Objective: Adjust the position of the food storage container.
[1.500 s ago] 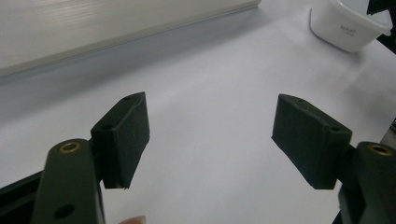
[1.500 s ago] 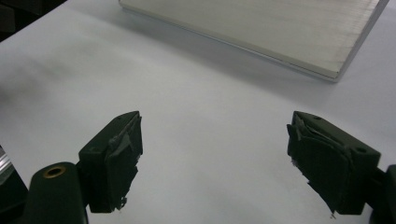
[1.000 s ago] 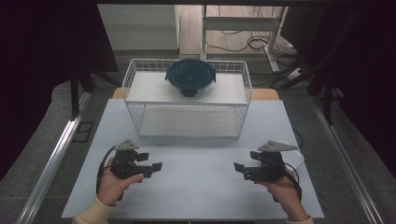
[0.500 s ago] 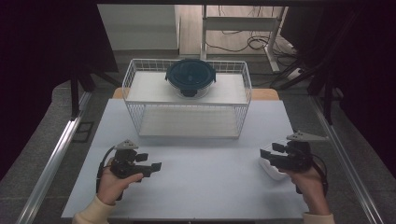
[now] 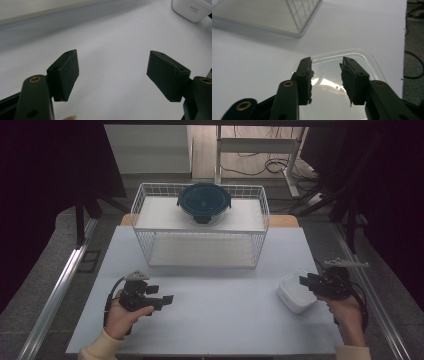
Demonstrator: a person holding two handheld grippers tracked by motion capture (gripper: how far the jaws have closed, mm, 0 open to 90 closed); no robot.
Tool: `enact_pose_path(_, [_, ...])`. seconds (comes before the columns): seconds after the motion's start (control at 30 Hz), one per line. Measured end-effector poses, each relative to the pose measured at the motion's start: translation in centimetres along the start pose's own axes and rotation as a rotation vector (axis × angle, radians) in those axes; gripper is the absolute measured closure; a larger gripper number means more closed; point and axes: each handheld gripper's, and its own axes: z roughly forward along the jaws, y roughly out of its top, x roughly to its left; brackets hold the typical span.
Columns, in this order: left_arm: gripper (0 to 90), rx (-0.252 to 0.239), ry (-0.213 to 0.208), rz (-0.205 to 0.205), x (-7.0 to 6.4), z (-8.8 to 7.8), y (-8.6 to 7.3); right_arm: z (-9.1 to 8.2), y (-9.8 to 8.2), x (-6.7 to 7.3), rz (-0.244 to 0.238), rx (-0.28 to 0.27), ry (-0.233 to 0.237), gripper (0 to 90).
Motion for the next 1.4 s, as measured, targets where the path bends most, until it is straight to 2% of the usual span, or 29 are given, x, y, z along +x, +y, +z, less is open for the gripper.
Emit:
enact_pose_path(0.1, [25.3,-0.010,-0.007,-0.004,0.0,-0.3,0.1,0.0,0.0,-0.8,0.008,0.019,-0.014,67.4])
enact_pose_path(0.27, [25.2,-0.004,-0.006,-0.010,0.3,-0.3,-0.1,0.9,0.5,-2.4,0.007,0.101,-0.082,78.0])
enact_pose_path(0.4, [25.2,-0.005,-0.008,-0.009,0.4,-0.4,-0.1,1.2,1.0,-3.4,0.009,0.113,-0.119,84.6])
enact_pose_path(0.43, [25.2,-0.008,-0.009,-0.009,0.3,-0.4,-0.1,1.5,1.4,-4.0,0.013,0.122,-0.137,87.8])
enact_pose_path(0.53, [25.3,-0.006,-0.009,-0.006,0.3,-0.5,-0.2,1.9,1.8,-4.7,0.004,0.140,-0.158,88.9])
enact_pose_path(0.57, [25.2,-0.006,-0.008,-0.006,0.3,-0.5,-0.2,2.5,2.2,-5.3,-0.004,0.164,-0.184,89.1])
enact_pose_path(0.67, [25.2,-0.006,-0.008,-0.007,0.3,-0.5,-0.2,3.1,2.5,-5.9,-0.018,0.196,-0.204,89.1])
enact_pose_path(0.77, [25.2,-0.002,-0.008,-0.009,0.4,-0.4,-0.2,4.4,2.5,-6.6,-0.053,0.269,-0.222,89.1])
enact_pose_path(0.8, [25.2,-0.002,-0.008,-0.009,0.4,-0.4,-0.2,4.4,2.5,-6.6,-0.053,0.269,-0.222,89.1])
enact_pose_path(0.87, [25.1,0.003,-0.014,-0.012,0.5,-0.3,-0.3,5.1,2.4,-6.6,-0.077,0.301,-0.210,89.1])
enact_pose_path(0.93, [25.1,0.004,-0.022,-0.014,0.5,-0.2,-0.3,5.3,2.3,-6.5,-0.084,0.306,-0.198,89.1])
enact_pose_path(0.97, [25.0,0.006,-0.027,-0.013,0.5,-0.2,-0.3,5.6,2.3,-6.2,-0.106,0.315,-0.185,89.3])
enact_pose_path(1.03, [25.0,0.006,-0.026,-0.013,0.5,-0.2,-0.3,5.6,2.4,-5.9,-0.109,0.316,-0.174,89.4])
enact_pose_path(1.13, [25.0,0.007,-0.025,-0.014,0.5,-0.1,-0.3,5.8,2.4,-5.0,-0.142,0.335,-0.160,89.4])
enact_pose_path(1.3, [25.0,0.010,-0.025,-0.010,0.4,-0.1,-0.3,6.0,2.4,-3.5,-0.174,0.336,-0.128,89.4])
enact_pose_path(1.37, [25.0,0.012,-0.024,-0.007,0.3,0.0,-0.4,6.1,2.3,-2.8,-0.193,0.338,-0.109,89.4])
enact_pose_path(1.4, [25.0,0.013,-0.024,-0.007,0.3,0.0,-0.4,6.3,2.3,-1.9,-0.208,0.341,-0.085,89.4])
